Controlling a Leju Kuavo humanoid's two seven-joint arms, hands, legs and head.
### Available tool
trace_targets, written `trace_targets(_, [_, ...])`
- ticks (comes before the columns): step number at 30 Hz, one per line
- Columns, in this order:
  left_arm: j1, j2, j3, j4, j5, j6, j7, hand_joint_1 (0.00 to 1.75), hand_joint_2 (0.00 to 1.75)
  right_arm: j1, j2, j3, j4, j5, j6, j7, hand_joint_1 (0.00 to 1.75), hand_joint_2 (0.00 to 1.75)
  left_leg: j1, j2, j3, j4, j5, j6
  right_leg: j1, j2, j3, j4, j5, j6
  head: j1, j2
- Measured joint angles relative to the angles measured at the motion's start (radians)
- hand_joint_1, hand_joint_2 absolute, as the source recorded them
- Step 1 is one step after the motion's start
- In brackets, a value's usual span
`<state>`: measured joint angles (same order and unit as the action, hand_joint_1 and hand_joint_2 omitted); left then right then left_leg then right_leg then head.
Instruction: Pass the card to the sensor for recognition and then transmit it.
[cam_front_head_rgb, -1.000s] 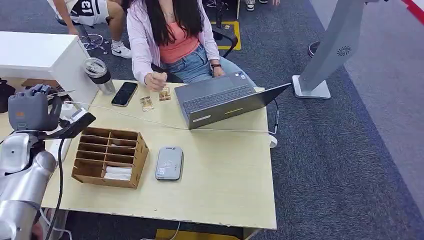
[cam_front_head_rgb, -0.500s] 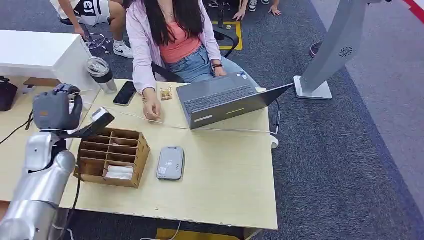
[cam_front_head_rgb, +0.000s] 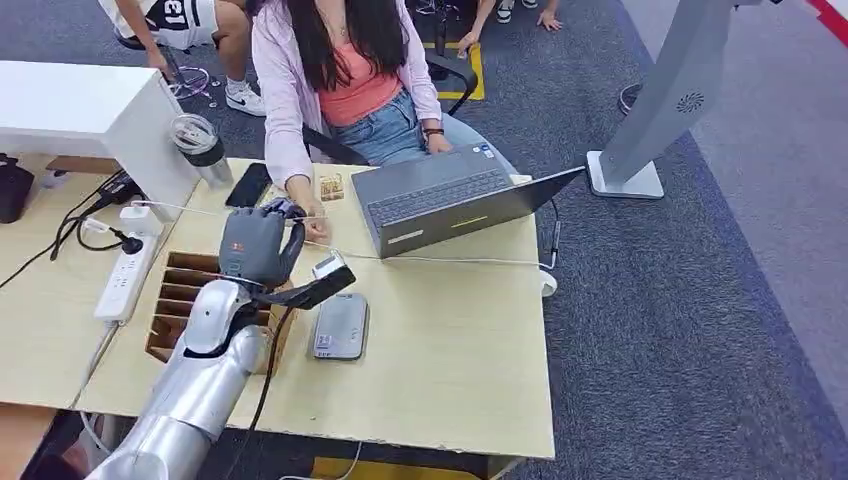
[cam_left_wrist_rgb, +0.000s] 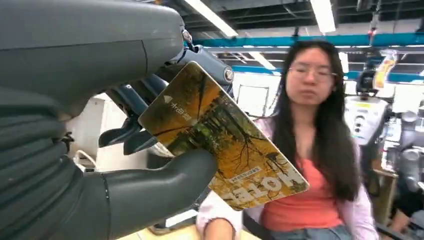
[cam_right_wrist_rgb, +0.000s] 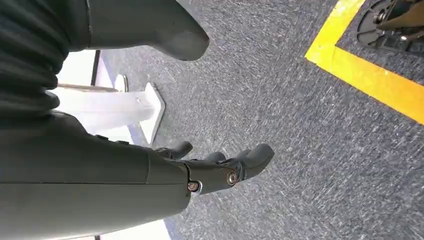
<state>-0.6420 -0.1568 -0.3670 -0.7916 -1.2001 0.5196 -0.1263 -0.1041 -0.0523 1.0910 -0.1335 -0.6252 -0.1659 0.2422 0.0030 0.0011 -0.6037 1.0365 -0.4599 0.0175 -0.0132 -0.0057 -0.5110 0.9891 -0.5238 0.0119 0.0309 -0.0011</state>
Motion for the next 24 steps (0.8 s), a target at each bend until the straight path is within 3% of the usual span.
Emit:
trace_targets(10, [0.036,-0.013,-0.033,0.003,0.018,-0.049,0.022,1.75,1.75,0.000,0.002,0.002,0.000,-0.015,-0.002,0.000,0.00,1.75,0.000,0.000,0.000,0.000,0.000,0.000,0.000,0.000,0.000,0.000,0.000,0.000,0.000,0.000])
trace_targets(24, [0.083,-0.023,-0.064,0.007,0.014,-0.055,0.036,1.75,1.75,0.001,0.003,0.005,0.000,-0.023,-0.002,0.000,0.00,1.75,0.000,0.000,0.000,0.000,0.000,0.000,0.000,0.000,0.000,0.000,0.000,0.000,0.000,0.000])
